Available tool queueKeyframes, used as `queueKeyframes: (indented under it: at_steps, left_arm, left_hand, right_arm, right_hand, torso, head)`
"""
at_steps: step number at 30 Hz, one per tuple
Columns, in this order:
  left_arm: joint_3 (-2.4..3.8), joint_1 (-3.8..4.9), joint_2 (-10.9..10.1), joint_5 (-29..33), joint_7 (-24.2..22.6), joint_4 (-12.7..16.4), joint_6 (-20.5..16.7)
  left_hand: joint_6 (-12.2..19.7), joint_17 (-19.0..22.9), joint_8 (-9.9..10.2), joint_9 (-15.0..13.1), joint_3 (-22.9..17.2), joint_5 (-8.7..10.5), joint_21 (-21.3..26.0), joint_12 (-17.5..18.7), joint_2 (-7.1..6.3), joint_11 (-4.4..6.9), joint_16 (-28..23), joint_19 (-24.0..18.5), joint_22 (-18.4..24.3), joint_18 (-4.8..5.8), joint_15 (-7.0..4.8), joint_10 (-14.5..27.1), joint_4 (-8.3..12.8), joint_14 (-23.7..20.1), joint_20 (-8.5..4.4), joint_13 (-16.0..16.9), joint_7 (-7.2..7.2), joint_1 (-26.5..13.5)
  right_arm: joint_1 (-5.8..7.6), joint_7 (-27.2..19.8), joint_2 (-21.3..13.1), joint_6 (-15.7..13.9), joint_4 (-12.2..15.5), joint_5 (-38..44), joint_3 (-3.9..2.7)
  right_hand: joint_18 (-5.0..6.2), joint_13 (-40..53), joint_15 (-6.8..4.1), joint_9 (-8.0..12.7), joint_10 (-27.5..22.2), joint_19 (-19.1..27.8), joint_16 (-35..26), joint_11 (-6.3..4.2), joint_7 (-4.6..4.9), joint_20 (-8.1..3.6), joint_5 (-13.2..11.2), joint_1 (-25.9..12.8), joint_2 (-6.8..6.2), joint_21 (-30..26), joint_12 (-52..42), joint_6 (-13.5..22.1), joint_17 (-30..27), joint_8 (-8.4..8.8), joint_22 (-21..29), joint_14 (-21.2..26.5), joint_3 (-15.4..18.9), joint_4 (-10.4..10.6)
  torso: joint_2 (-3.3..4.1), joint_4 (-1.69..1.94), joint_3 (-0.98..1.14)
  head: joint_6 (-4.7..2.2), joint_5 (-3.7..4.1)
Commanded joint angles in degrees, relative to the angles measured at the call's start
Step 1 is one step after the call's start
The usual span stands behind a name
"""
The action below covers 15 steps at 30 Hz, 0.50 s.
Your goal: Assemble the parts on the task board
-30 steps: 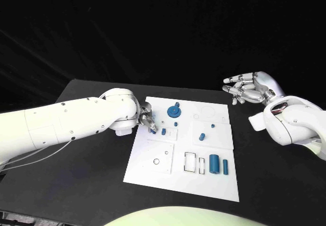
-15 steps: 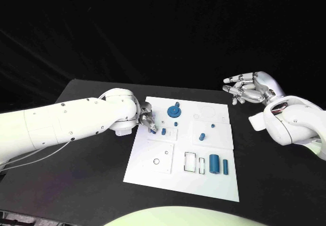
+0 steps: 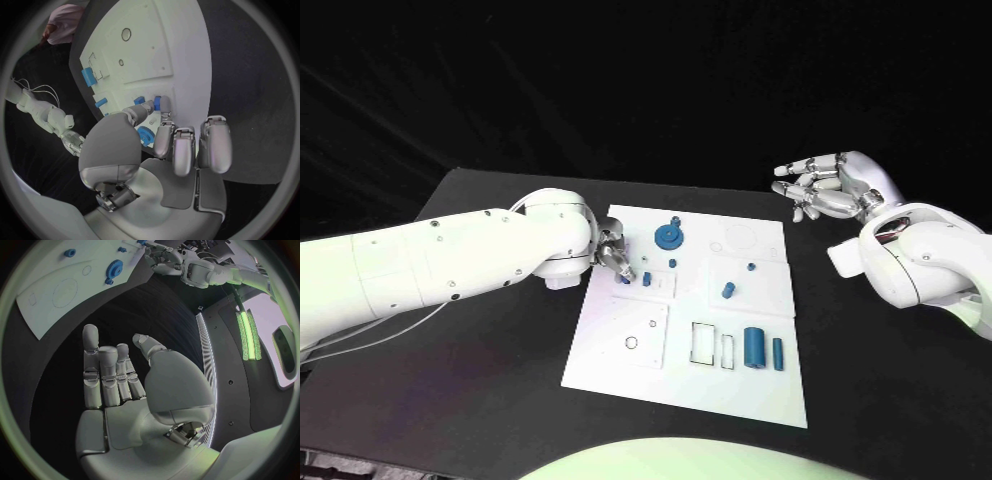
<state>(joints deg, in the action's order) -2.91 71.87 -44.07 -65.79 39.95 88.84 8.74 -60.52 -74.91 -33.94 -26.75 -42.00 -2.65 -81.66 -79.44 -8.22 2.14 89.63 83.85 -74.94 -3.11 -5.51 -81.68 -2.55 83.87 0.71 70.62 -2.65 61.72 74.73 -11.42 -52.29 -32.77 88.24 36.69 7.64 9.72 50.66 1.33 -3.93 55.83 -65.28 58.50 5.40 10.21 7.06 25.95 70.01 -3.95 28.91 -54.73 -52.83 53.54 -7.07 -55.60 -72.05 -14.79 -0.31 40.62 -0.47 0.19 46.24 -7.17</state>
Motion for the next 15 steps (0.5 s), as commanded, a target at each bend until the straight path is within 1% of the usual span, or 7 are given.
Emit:
queueKeyframes:
  at_steps: [1,4,7,10,15]
  left_arm:
    - [-0.3,-0.36,0.3,-1.7,0.7,0.0,3.6]
    - [-0.31,-0.36,0.5,-2.3,0.8,0.0,4.5]
    - [-0.31,-0.36,0.6,-2.1,1.0,0.1,4.9]
    - [-0.32,-0.36,0.8,-1.8,1.1,0.1,4.8]
    - [-0.32,-0.36,1.0,-1.4,1.3,-0.3,4.1]
  left_hand:
    - [-3.0,-15.1,0.4,0.1,-3.6,-0.38,-0.3,-0.2,0.36,1.51,0.4,0.8,-5.5,0.41,-0.44,-1.8,4.1,6.1,-0.13,-0.1,2.72,0.2]
    - [-3.0,-15.1,0.4,0.1,-3.6,-0.38,-0.3,-0.2,0.36,1.51,0.4,0.8,-5.6,0.42,-0.44,-1.9,4.1,6.1,-0.13,0.1,2.72,0.2]
    - [-3.2,-15.1,0.4,0.2,-3.6,-0.38,-0.3,-0.3,0.63,1.49,0.4,0.8,-5.6,0.42,-0.43,-2.0,3.9,6.1,-0.14,0.3,2.71,-0.2]
    - [-3.6,-15.1,0.3,0.3,-3.1,-0.36,-0.3,-0.5,0.98,1.48,0.4,0.7,-5.5,0.41,-0.4,-2.2,3.4,6.1,-0.13,0.7,2.75,-1.1]
    - [-3.9,-15.1,0.4,0.5,-2.0,-0.36,-0.2,-0.4,1.75,1.52,0.4,0.6,-5.4,0.37,-0.41,-2.2,2.4,6.1,-0.13,0.8,2.82,-2.5]
  right_arm:
    - [-0.01,-0.6,0.0,0.6,0.1,0.4,-0.01]
    - [-0.01,-0.6,0.0,0.6,0.1,0.4,-0.01]
    - [-0.01,-0.5,0.0,0.6,0.2,0.4,-0.01]
    - [-0.01,-0.5,-0.1,0.6,0.2,0.4,-0.01]
    - [-0.01,-0.5,-0.1,0.6,0.2,0.4,-0.01]
  right_hand:
    - [0.75,-0.1,-0.11,0.0,-0.5,0.1,0.1,-0.01,0.09,0.05,0.2,0.6,-0.03,-0.3,-0.3,0.3,-0.1,-0.21,0.1,0.4,0.3,-0.1]
    - [0.75,-0.1,-0.11,0.0,-0.5,0.1,0.1,-0.01,0.09,0.05,0.2,0.6,-0.03,-0.3,-0.3,0.3,-0.1,-0.21,0.1,0.4,0.3,-0.1]
    - [0.75,-0.1,-0.11,0.0,-0.5,0.1,0.1,-0.01,0.09,0.05,0.2,0.6,-0.03,-0.3,-0.3,0.3,-0.1,-0.21,0.1,0.4,0.3,-0.1]
    - [0.75,-0.1,-0.11,0.0,-0.5,0.1,0.1,-0.01,0.09,0.05,0.2,0.6,-0.03,-0.3,-0.3,0.3,-0.1,-0.21,0.1,0.4,0.3,-0.1]
    - [0.75,-0.1,-0.11,0.0,-0.5,0.1,0.1,-0.01,0.09,0.05,0.2,0.6,-0.03,-0.3,-0.3,0.3,-0.1,-0.21,0.1,0.4,0.3,-0.1]
  torso:
    - [0.0,0.02,0.0]
    - [0.02,0.02,0.0]
    - [0.01,0.02,0.01]
    - [-0.01,0.06,0.0]
    - [-0.01,0.03,-0.01]
  head:
    - [0.0,0.04]
    - [0.08,0.05]
    - [0.09,0.09]
    - [0.1,0.1]
    - [-0.08,0.11]
